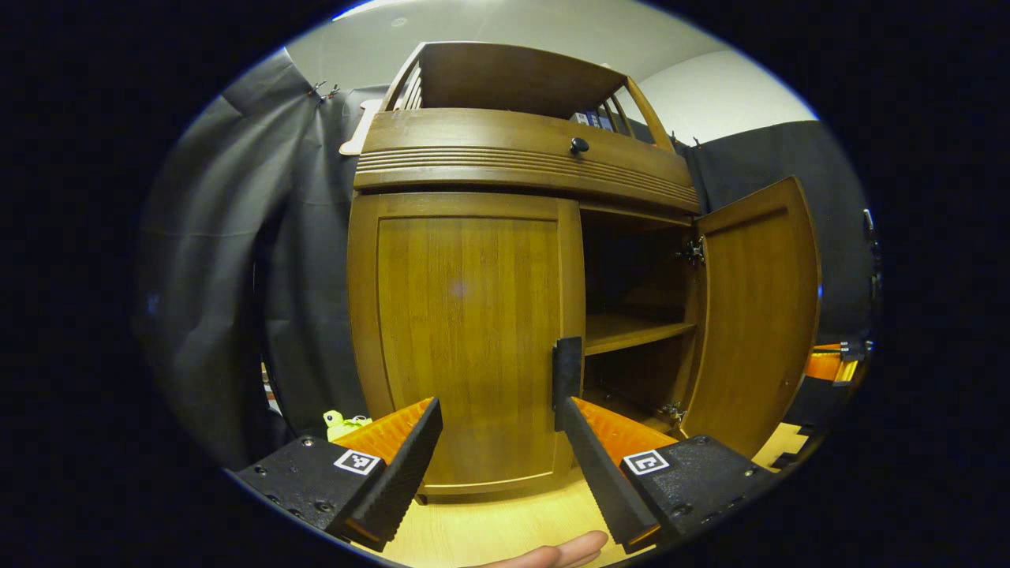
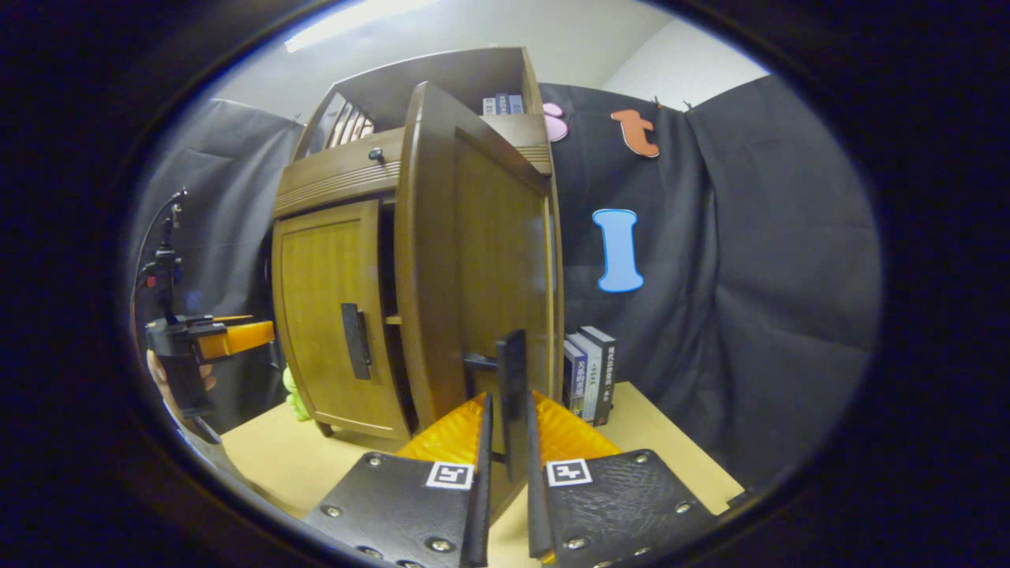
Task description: Open the right door of the double-door shoe cabinet with the right hand, and open the left door with the left hand.
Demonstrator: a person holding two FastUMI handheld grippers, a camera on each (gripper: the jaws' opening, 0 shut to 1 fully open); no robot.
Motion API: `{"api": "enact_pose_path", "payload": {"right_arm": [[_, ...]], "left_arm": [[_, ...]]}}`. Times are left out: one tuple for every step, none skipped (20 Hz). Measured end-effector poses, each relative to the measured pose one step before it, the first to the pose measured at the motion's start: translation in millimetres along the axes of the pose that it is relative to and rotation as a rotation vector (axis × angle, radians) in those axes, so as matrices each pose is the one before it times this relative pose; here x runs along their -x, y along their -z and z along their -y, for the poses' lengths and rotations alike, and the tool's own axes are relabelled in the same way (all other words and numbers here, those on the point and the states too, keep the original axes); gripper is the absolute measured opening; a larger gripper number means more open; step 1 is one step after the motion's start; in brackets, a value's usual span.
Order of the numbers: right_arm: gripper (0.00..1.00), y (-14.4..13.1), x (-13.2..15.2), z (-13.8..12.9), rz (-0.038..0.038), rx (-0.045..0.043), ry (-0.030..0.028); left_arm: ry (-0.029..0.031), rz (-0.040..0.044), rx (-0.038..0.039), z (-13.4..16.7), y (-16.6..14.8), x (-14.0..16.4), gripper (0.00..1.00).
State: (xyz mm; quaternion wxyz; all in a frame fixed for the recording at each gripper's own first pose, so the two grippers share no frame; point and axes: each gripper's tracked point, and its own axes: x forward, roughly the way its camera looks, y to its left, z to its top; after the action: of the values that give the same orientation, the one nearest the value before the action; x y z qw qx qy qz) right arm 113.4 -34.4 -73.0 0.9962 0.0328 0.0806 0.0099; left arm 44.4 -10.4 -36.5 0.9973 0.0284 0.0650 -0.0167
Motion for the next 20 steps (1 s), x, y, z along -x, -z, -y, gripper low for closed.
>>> {"api": "enact_pose_path", "payload": {"right_arm": [[0.2, 3.52, -2.57, 7.03, -0.00921, 0.01155, 0.01827], [0.19, 2.82, -1.11, 10.23, -0.00686, 0.00295, 0.0277], [0.19, 0.61, 1.41, 9.19, -0.00277, -0.00701, 0.02281], [0.17, -24.35, 16.49, 19.96, 0.00266, -0.00106, 0.06352], [0.08, 20.68, -22.51, 15.75, 0.00801, -0.01478, 0.05492], [0.0, 3.99, 1.04, 12.62, 0.01696, -0.00543, 0.00565], [0.0, 1.72, 0.05, 10.75, 0.00633, -0.01289, 0.00617], [0.01, -2.11, -0.43, 5.85, 0.0039, -0.02233, 0.00347], [0.01, 0.95, 1.38, 2.61, 0.00379, -0.00694, 0.00021], [0.01, 2.92, 0.39, 7.72, 0.00281, 0.00718, 0.01795], [0.0, 1.24, 1.24, 10.67, 0.00114, 0.01695, 0.02739], [0.01, 1.23, -0.28, 7.07, 0.00334, 0.00143, 0.00242], [0.0, -1.44, 1.06, -3.57, 0.00393, -0.02485, -0.03646], [0.01, -0.13, -2.11, -3.47, 0.00494, -0.02294, -0.01404], [0.01, 0.37, -1.82, 2.55, 0.00083, -0.00882, 0.00304], [0.01, 1.98, -0.61, -0.34, -0.0004, -0.00279, -0.00868], [0.01, 2.68, -1.1, -1.76, -0.00003, -0.00096, -0.00791], [0.01, 1.54, 0.73, -0.92, 0.00423, -0.00281, -0.00956], [0.01, -0.94, 3.0, 1.12, 0.00842, -0.00082, 0.00448], [0.01, -1.78, -1.17, 1.7, 0.01275, -0.00015, 0.01177]], "left_arm": [[-0.00193, -0.00115, -0.002, -0.54, 0.22, -0.45, 0.96], [-0.00217, -0.00039, -0.00041, 0.35, 0.5, -1.78, 0.96], [-0.00265, -0.00213, 0.00004, 0.27, 0.34, -1.06, 0.96], [-0.00137, -0.00525, -0.00139, 0.53, 2.18, -1.27, 0.92], [-0.00068, -0.00499, -0.00277, 0.65, 1.3, -0.94, 0.96], [-0.00082, -0.00461, -0.00429, 1.56, 1.29, -1.16, 0.96], [-0.00089, -0.00212, -0.00487, 0.69, 0.48, -1.59, 0.96], [-0.00068, -0.00019, -0.00411, 0.7, 1.19, -0.61, 0.93], [-0.00129, -0.00173, -0.00253, 0.54, 0.59, -0.82, 0.96], [0.00014, -0.0032, -0.00342, 0.7, 1.77, -0.84, 0.96], [0.00134, -0.00374, -0.00568, 1.39, 1.25, -1.18, 0.96], [0.00176, -0.00159, -0.00632, 2.73, 1.03, -2.1, 0.96], [-0.00054, -0.00206, -0.00455, 1.58, 1.27, -2.02, 0.96], [-0.0016, -0.00266, -0.00612, 1.74, 1.29, -1.7, 0.96], [-0.00769, -0.00152, -0.00442, 0.13, 1.19, -1.49, 0.93], [-0.00916, -0.00521, -0.00185, 0.02, 1.96, -1.22, 0.95], [-0.00857, -0.0026, 0.00419, 0.02, 2.16, -2.73, 0.93], [-0.00449, -0.00313, 0.00647, 1.53, 0.85, -2.64, 0.94], [0.00024, -0.00037, 0.00685, 3.35, 0.71, -2.44, 0.94], [0.00106, -0.00131, 0.00475, 3.66, 3.1, -1.71, 0.94]]}}
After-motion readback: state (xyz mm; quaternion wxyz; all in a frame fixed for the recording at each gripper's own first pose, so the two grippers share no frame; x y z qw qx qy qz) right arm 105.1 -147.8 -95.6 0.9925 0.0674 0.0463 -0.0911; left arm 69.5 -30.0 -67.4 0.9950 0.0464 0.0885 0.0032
